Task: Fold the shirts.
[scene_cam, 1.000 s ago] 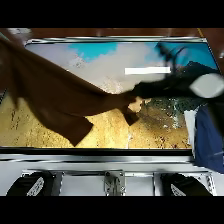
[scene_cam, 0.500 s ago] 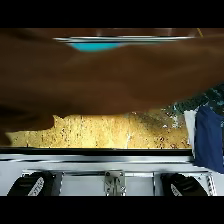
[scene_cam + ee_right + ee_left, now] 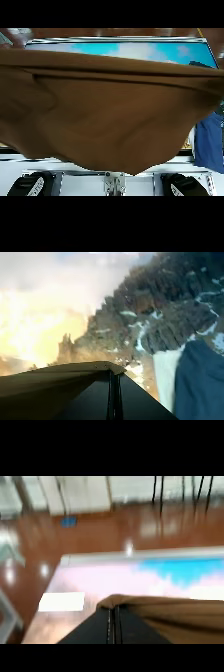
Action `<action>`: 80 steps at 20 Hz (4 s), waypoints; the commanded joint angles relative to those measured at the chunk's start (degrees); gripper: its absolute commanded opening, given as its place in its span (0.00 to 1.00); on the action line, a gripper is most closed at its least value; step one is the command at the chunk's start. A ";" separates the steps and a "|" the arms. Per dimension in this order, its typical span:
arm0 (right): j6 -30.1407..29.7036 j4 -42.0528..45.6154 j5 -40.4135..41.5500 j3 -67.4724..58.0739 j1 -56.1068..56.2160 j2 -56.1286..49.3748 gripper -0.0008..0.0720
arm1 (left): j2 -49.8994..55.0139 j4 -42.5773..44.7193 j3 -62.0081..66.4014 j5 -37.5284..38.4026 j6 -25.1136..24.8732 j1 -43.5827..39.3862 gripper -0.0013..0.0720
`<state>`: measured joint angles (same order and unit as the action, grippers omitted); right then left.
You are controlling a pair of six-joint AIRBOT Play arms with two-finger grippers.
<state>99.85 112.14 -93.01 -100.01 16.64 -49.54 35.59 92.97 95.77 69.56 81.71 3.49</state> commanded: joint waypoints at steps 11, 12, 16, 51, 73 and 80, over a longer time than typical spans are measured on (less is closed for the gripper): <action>5.11 -23.80 48.41 10.14 -15.63 -44.54 0.09 | 40.81 -2.84 -21.90 -24.70 11.19 0.04 0.06; 5.11 -26.36 49.51 10.14 -15.76 -46.88 0.09 | 44.11 -5.01 -21.90 -24.55 11.19 0.04 0.06; 5.01 -36.41 49.31 10.14 -15.13 -53.37 0.09 | 51.28 -12.46 -21.90 -23.67 11.17 0.07 0.07; -14.80 -56.57 11.26 28.41 -34.62 -38.62 0.93 | 50.31 -53.16 -51.21 -13.29 -15.91 19.74 0.38; -12.31 -57.90 32.41 36.13 -27.12 -47.95 0.10 | 42.73 -53.09 -50.77 -5.42 -23.04 19.10 0.07; -28.63 -58.38 30.60 20.44 -27.12 -25.57 0.10 | 27.23 -51.08 -22.99 -2.38 -22.95 19.10 0.06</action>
<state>78.04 53.89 -62.76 -72.07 -10.57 -84.60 69.58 41.87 59.79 66.41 58.28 22.63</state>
